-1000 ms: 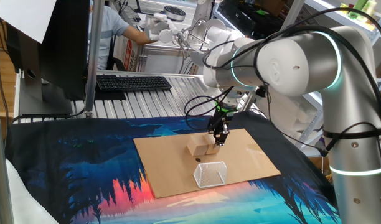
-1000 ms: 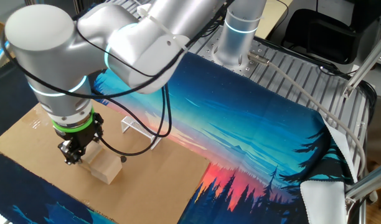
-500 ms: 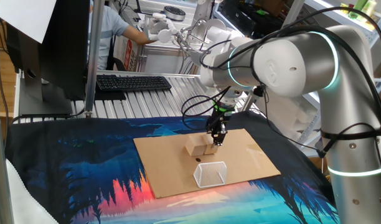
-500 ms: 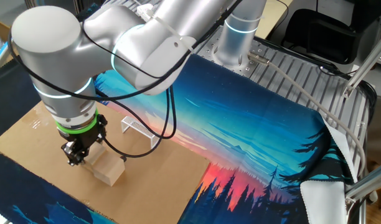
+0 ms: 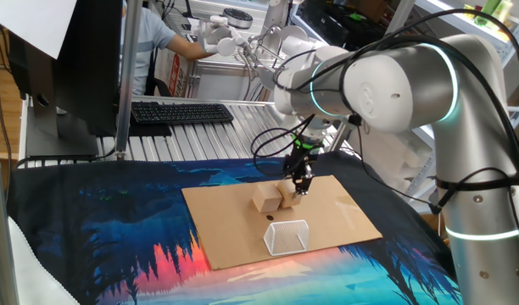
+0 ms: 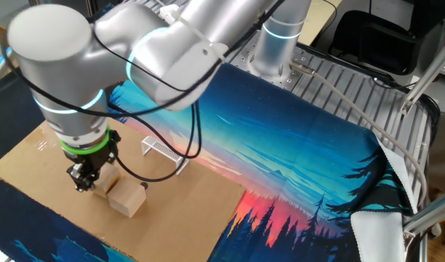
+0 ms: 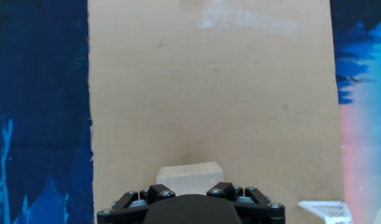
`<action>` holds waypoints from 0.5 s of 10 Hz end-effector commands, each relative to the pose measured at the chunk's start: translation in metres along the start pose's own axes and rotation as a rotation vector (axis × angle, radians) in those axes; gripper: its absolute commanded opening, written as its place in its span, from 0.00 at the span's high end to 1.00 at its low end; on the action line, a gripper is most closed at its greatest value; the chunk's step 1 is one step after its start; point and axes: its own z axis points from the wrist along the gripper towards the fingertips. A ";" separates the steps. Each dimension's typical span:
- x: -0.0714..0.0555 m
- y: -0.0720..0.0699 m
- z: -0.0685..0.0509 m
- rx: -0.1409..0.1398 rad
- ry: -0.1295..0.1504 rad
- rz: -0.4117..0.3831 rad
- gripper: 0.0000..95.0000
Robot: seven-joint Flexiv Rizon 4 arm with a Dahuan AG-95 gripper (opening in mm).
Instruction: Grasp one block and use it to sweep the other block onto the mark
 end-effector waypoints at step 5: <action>0.011 0.000 -0.027 0.029 0.028 0.000 1.00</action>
